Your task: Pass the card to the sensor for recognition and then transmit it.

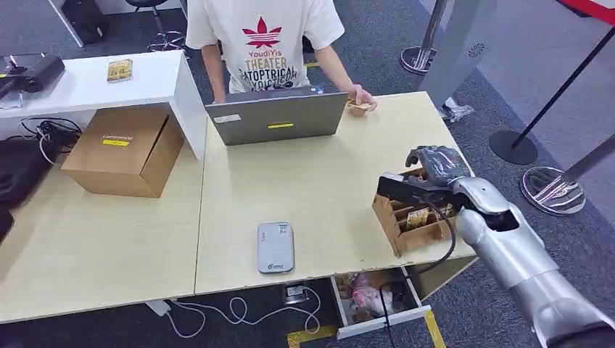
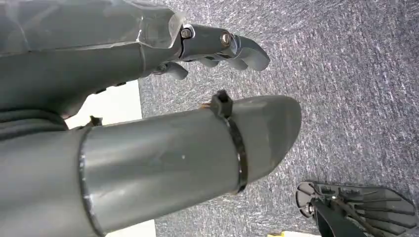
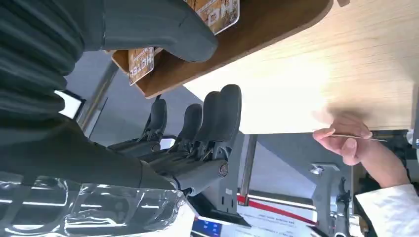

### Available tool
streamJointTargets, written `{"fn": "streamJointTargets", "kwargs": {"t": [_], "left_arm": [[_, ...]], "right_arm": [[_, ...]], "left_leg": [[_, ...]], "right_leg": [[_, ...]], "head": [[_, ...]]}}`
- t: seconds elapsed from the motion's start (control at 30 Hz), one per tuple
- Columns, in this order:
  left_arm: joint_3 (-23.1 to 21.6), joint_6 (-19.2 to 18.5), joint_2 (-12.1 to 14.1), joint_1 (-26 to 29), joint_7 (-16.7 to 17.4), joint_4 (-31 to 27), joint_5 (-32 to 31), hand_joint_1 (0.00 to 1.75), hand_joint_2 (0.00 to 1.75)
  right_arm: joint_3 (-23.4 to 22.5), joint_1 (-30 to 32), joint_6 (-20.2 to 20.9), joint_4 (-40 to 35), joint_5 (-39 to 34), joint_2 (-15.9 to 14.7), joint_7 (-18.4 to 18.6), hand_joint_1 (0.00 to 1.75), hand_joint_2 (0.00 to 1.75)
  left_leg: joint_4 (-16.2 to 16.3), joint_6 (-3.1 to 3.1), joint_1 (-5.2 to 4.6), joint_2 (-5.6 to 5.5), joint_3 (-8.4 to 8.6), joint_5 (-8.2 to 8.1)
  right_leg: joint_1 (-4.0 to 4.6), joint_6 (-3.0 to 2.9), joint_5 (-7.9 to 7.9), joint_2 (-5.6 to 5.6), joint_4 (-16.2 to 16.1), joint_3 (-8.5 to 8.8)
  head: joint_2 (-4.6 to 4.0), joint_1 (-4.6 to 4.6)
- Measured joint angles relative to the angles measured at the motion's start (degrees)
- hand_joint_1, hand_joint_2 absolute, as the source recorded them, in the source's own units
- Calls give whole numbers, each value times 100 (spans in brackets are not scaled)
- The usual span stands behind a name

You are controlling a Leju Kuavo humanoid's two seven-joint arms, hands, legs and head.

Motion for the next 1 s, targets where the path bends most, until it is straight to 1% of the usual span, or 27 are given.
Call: {"fn": "streamJointTargets", "kwargs": {"t": [0.1,0.13,0.27,0.33,0.5,0.6,0.73,0.8,1.0], "left_arm": [[0,0,0,0,0,0,0,0,0],[0,0,0,0,0,0,0,0,0],[2,0,0,0,0,0,2,0,0],[0,0,0,0,0,0,11,0,0],[2,4,0,1,22,0,26,0,0],[7,9,0,1,22,0,35,0,0],[11,15,0,0,26,0,42,0,0],[22,17,-2,1,30,0,52,0,0],[46,20,-9,1,28,0,52,0,0]], "right_arm": [[-2,-1,0,0,2,0,-2,99,175],[-2,-1,0,0,2,0,-4,103,175],[-7,-4,0,-7,2,0,-4,105,175],[-7,-5,2,-13,18,0,-7,99,175],[-7,-11,22,-11,50,0,-13,94,175],[-7,-13,24,-2,50,0,-24,87,175],[-7,-12,17,2,50,0,-24,96,175],[-7,-10,18,2,52,0,-15,94,175],[-7,28,20,-15,70,0,35,96,175]], "left_leg": [[0,0,0,0,0,0],[0,0,0,0,0,0],[0,0,0,0,0,0],[0,0,0,0,0,0],[0,0,0,0,-1,0],[0,0,0,0,-1,0],[0,0,0,0,0,0],[0,0,0,0,0,0],[0,0,0,0,0,0]], "right_leg": [[0,0,0,0,0,0],[0,0,0,0,0,0],[0,0,0,0,0,0],[0,0,0,0,0,0],[0,0,0,0,0,0],[0,0,0,0,0,0],[0,0,0,0,0,0],[0,0,0,0,0,0],[0,0,0,0,0,0]], "head": [[0,0],[0,0],[0,0],[0,0],[0,0],[0,0],[0,2],[0,0],[0,0]]}}
